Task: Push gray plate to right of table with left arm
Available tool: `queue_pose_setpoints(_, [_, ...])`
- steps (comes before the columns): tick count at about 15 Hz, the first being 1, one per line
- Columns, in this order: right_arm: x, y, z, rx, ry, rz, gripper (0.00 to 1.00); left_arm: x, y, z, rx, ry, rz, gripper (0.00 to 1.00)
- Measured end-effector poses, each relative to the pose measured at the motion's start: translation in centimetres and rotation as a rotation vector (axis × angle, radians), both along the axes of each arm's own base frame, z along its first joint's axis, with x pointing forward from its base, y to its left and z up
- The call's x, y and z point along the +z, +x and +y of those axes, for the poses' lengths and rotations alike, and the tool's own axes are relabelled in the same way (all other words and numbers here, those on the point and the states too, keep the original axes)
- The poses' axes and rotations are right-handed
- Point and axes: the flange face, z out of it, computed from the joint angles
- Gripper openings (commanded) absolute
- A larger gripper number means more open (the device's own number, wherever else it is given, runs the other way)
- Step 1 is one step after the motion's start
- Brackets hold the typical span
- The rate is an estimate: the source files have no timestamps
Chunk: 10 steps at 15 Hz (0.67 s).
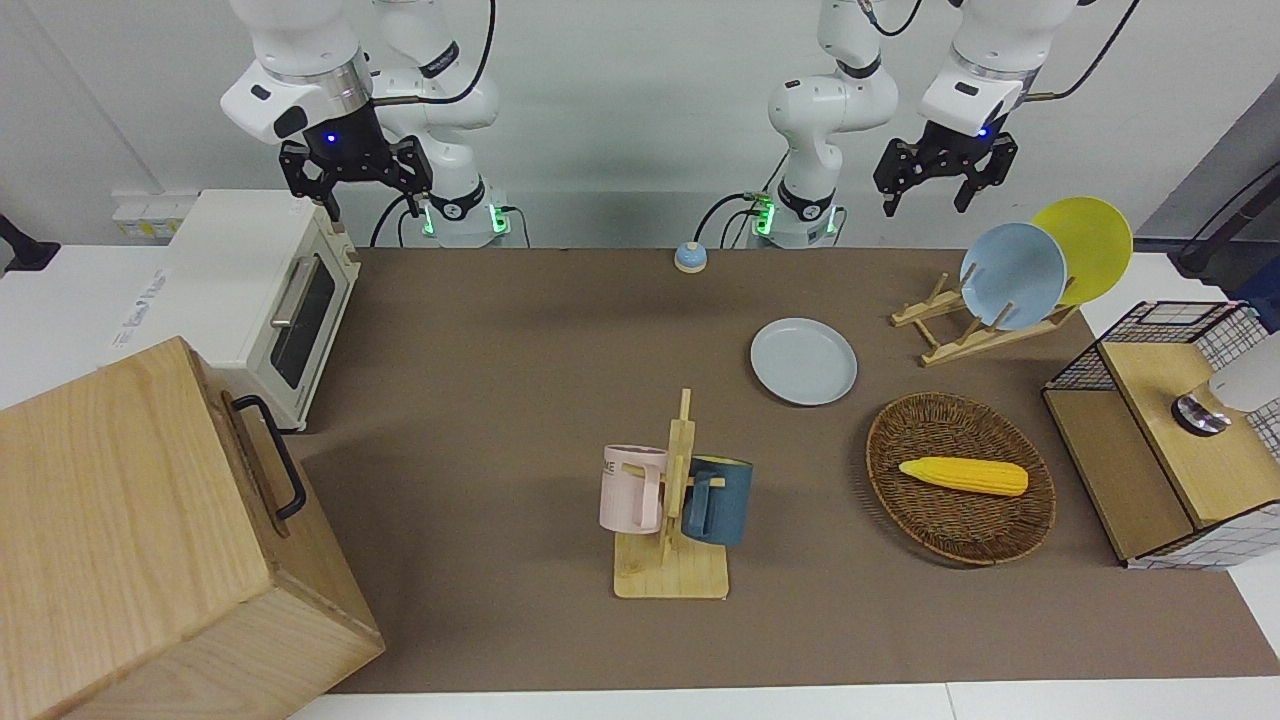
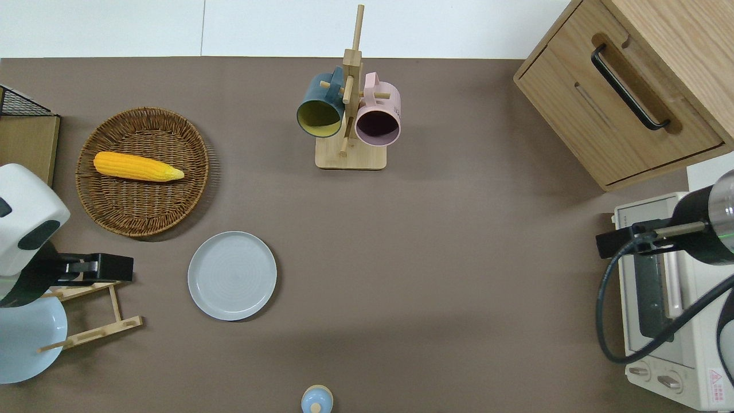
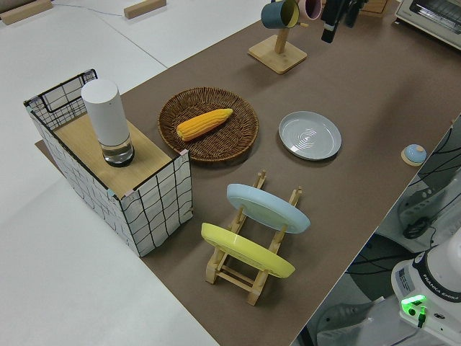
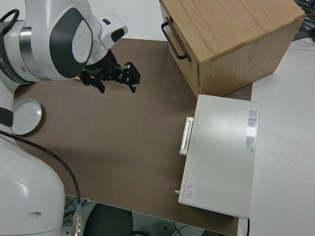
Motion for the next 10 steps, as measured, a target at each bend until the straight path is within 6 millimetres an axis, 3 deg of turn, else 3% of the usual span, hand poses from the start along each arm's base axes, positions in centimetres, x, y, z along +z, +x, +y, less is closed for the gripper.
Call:
queue_pose_setpoints(4, [0.0, 0.0, 0.0, 0.000, 0.000, 0.000, 0.996, -1.8, -0.2, 2.0, 0.040, -0.016, 0.005, 1.00])
queue_pose_setpoints(6, [0.0, 0.0, 0.0, 0.000, 0.000, 0.000, 0.996, -2.6, -0.4, 1.9, 0.039, -0.017, 0.016, 1.00])
queue_pose_setpoints(10, [0.0, 0.0, 0.0, 0.000, 0.000, 0.000, 0.996, -6.8, -0.1, 1.5, 0.031, -0.015, 0.027, 1.00])
